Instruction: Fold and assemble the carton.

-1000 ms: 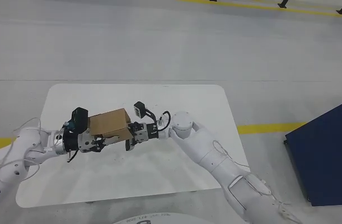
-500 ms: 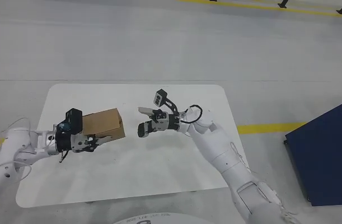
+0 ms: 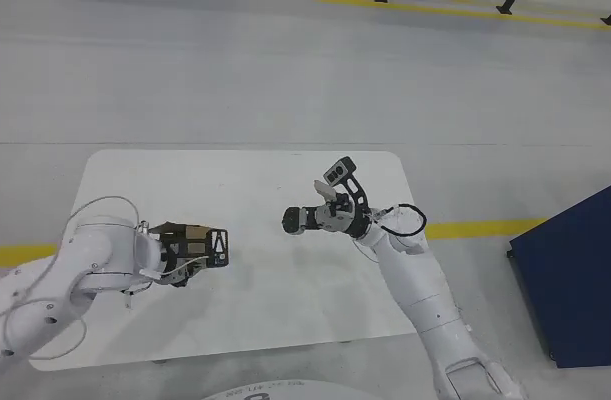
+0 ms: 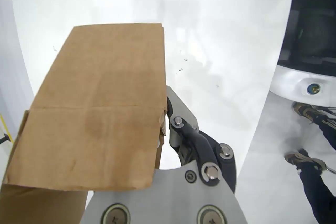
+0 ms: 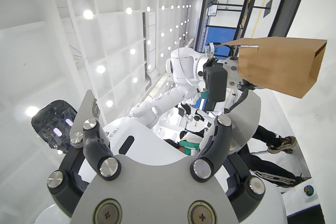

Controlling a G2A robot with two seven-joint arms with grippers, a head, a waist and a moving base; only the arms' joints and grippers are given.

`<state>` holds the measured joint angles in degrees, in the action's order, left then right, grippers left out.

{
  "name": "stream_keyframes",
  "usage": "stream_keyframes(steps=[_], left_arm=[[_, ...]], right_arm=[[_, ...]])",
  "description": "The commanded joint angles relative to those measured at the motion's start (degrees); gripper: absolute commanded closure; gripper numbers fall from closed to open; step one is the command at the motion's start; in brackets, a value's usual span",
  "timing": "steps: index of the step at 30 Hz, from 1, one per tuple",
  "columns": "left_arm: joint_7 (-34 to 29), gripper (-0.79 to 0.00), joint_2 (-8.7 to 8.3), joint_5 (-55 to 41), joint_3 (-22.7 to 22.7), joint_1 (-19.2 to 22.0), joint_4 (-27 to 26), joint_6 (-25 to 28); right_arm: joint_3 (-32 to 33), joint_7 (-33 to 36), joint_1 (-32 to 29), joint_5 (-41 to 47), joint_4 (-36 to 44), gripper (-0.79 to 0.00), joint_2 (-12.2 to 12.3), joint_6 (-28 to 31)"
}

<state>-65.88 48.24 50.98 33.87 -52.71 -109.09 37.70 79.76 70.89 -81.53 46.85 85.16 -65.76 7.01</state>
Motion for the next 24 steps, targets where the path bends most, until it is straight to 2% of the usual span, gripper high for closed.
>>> stream_keyframes(steps=[1, 5, 8, 11, 13, 16, 18, 21, 24], left_arm=[[-4.3, -0.785, 1.74, -2.0, -4.9, 3.9, 0.8, -3.6], [-9.1, -0.785, 5.33, -7.6, -12.4, 11.1, 3.8, -8.4], [-9.9, -0.785, 7.36, -9.7, -15.0, 14.3, 6.3, -9.2], [-7.8, -0.785, 8.77, -10.6, -15.1, 15.8, 7.4, -9.1], [-4.8, -0.785, 9.00, -11.3, -14.3, 15.9, 7.6, -8.9], [1.7, -0.785, 7.88, -12.1, -10.7, 14.7, 6.7, -8.1], [6.0, -0.785, 6.32, -12.2, -7.4, 12.6, 6.0, -7.4], [11.3, -0.785, 2.90, -10.9, -0.7, 7.5, 4.8, -6.6], [17.3, -0.785, -1.10, -9.5, 7.5, -0.2, 3.7, -4.1]], right_arm=[[0.4, 0.3, -0.7, 0.3, 0.7, -0.785, 0.1, 0.0], [0.8, 0.8, -1.1, 0.1, 1.2, -0.785, 0.3, -1.0], [0.7, 1.0, -1.1, 0.0, 1.2, -0.785, 0.4, -1.3], [0.5, 1.1, -1.1, -0.2, 1.4, -0.785, 0.5, -1.2], [0.6, 1.0, -1.2, -0.3, 1.3, -0.785, 0.5, -1.1], [0.7, 1.1, -1.4, -0.6, 1.4, -0.785, 0.6, -1.1], [-0.2, 0.1, -1.4, -0.9, 2.0, -0.785, 0.5, -0.9], [-0.7, -0.5, -1.5, -1.3, 2.5, -0.785, 0.5, -0.5], [-1.2, -1.0, -1.5, -1.8, 2.9, -0.785, 0.4, -0.4]])
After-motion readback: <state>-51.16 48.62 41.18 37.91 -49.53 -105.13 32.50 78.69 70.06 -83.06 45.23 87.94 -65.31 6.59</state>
